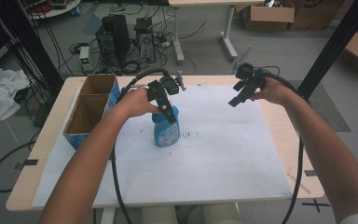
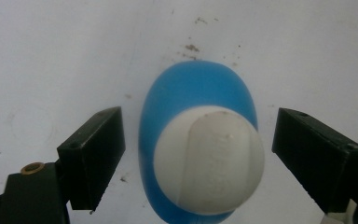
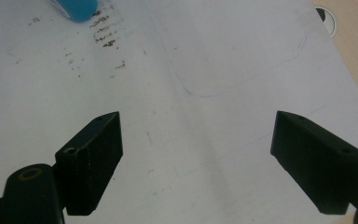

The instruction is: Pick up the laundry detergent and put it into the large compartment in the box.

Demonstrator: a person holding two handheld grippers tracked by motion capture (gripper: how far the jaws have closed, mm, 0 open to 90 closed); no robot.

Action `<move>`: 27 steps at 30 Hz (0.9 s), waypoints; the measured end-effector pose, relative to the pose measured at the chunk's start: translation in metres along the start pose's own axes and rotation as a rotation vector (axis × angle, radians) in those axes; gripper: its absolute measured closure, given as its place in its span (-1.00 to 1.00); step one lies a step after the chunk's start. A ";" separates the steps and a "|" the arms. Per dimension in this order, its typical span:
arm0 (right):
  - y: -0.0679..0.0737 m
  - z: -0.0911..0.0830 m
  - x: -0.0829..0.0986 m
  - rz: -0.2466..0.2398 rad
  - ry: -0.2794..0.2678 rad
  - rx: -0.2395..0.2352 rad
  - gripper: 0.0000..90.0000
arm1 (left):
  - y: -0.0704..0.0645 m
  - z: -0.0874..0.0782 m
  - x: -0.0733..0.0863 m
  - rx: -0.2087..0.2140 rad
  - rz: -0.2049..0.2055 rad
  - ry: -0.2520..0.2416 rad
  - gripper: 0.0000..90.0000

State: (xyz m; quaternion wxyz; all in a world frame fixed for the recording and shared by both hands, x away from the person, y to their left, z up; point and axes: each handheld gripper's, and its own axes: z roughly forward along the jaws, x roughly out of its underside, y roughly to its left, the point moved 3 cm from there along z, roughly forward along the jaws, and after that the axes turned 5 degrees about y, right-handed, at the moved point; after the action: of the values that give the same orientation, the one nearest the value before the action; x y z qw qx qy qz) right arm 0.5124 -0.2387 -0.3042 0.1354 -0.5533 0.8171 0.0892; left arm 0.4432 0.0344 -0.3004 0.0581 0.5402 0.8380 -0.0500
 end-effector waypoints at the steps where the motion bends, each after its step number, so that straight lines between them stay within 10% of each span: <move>1: 0.000 0.000 0.000 0.000 -0.001 0.001 -0.62 | 0.000 0.000 0.000 0.000 0.000 0.000 -0.61; 27: -0.001 0.001 0.001 0.004 -0.007 -0.003 -0.62 | 0.002 0.013 0.000 0.008 -0.008 0.007 -0.49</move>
State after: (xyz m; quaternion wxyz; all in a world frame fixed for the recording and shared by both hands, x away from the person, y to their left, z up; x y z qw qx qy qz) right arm 0.5132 -0.2396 -0.3051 0.1372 -0.5514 0.8177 0.0924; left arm 0.4454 0.0336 -0.3130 0.0529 0.5373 0.8402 -0.0520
